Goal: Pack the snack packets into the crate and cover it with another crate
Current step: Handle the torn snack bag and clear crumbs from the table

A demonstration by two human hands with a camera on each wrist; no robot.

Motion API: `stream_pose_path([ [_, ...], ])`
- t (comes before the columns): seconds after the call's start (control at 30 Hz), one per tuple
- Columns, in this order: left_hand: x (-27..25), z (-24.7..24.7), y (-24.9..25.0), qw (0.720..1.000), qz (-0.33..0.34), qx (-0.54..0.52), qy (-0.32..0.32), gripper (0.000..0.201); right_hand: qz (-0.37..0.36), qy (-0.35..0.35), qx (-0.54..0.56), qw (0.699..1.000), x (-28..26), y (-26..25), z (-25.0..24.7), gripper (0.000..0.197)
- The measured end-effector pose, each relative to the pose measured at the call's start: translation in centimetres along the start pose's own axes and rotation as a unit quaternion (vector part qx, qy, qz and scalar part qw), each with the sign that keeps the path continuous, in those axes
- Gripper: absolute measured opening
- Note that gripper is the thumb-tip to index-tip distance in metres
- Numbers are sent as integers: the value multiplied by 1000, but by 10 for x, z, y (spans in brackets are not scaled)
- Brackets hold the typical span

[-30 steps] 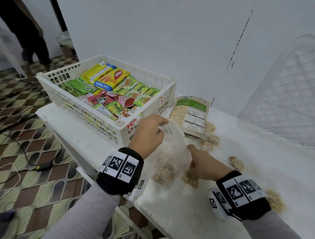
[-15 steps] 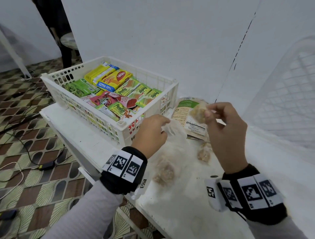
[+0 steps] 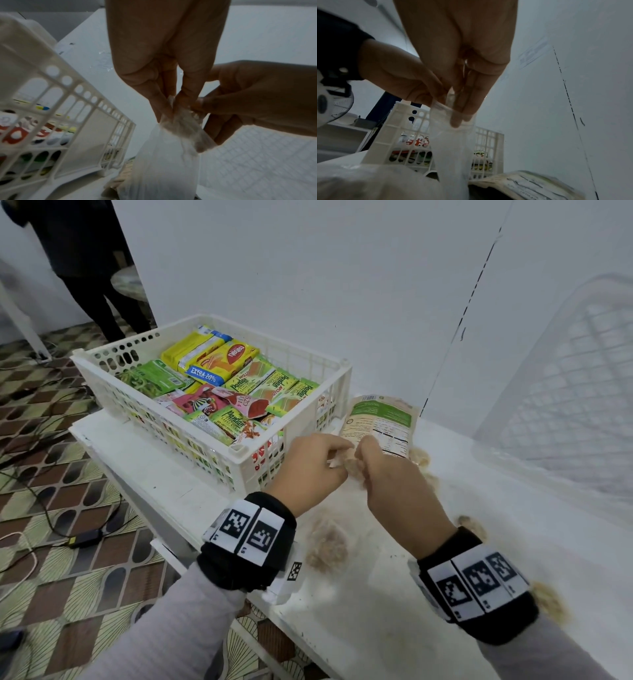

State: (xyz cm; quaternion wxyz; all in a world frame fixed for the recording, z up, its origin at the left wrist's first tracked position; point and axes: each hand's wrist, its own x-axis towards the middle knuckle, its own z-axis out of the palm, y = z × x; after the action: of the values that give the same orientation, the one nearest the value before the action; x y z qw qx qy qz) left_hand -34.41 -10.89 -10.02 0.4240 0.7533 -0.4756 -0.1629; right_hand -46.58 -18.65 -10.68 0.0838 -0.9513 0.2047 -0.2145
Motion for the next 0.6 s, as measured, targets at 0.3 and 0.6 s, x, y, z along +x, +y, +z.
stream_pose_path([
  [0.3,-2,18,13,997,37,51,-36,43,25,-84,8,996,-8,11,-12,25],
  [0.6,10,20,6,999,3,32,-9,44,218,-167,8,961,-34,96,-36,38],
])
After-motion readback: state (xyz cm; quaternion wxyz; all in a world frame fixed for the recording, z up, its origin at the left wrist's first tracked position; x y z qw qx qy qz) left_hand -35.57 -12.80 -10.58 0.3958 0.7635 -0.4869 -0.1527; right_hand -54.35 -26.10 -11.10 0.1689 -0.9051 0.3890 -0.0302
